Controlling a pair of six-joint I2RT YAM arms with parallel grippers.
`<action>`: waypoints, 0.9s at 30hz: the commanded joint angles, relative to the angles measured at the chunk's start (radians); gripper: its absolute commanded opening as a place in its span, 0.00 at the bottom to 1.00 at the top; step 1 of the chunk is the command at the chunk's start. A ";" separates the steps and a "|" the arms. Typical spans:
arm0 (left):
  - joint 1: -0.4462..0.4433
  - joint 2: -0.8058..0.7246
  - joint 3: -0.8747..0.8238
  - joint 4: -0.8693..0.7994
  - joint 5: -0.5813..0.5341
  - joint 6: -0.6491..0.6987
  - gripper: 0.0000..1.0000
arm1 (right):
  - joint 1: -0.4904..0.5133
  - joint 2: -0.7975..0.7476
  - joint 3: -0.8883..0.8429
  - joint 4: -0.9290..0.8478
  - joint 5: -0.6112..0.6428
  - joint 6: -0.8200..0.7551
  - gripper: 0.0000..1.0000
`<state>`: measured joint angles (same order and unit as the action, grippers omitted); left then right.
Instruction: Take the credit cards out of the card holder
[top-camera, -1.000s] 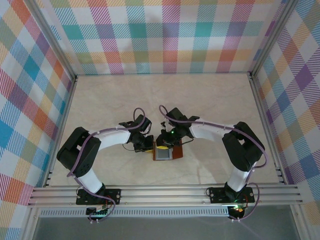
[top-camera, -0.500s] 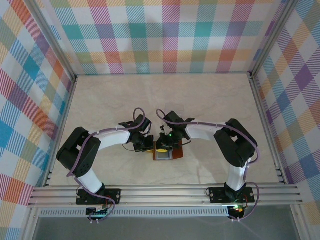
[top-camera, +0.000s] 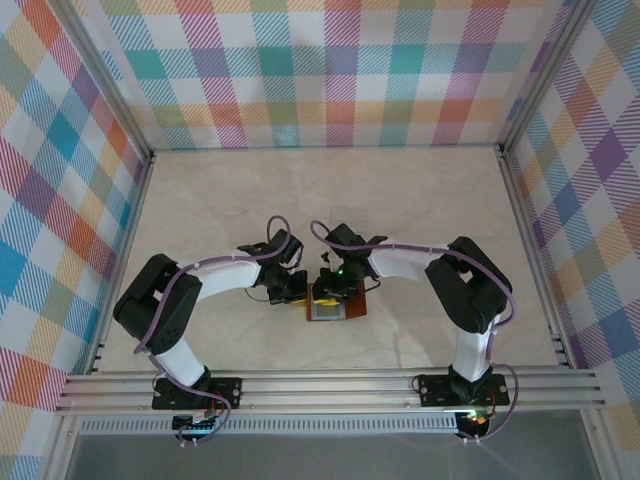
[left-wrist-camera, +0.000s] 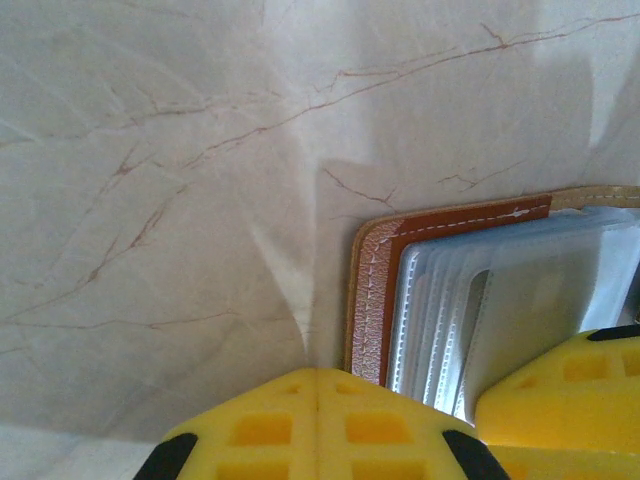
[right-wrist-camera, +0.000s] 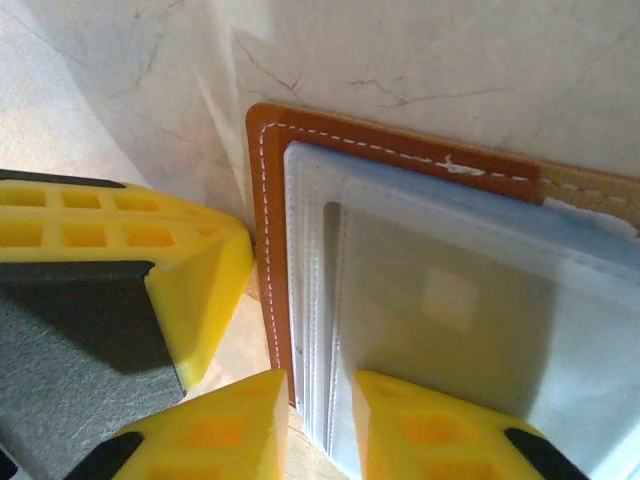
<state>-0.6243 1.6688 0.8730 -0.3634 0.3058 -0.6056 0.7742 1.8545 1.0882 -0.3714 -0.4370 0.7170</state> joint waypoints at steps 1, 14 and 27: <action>0.005 0.042 -0.007 -0.039 -0.008 0.014 0.02 | 0.006 -0.013 0.002 -0.117 0.098 -0.025 0.29; 0.005 0.043 -0.001 -0.047 -0.005 0.020 0.02 | 0.025 -0.049 0.071 -0.269 0.246 -0.056 0.42; 0.005 0.034 -0.002 -0.049 -0.008 0.019 0.02 | 0.031 -0.072 0.102 -0.364 0.362 -0.072 0.50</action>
<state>-0.6228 1.6764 0.8814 -0.3653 0.3153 -0.6052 0.7990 1.8221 1.1717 -0.6716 -0.1352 0.6640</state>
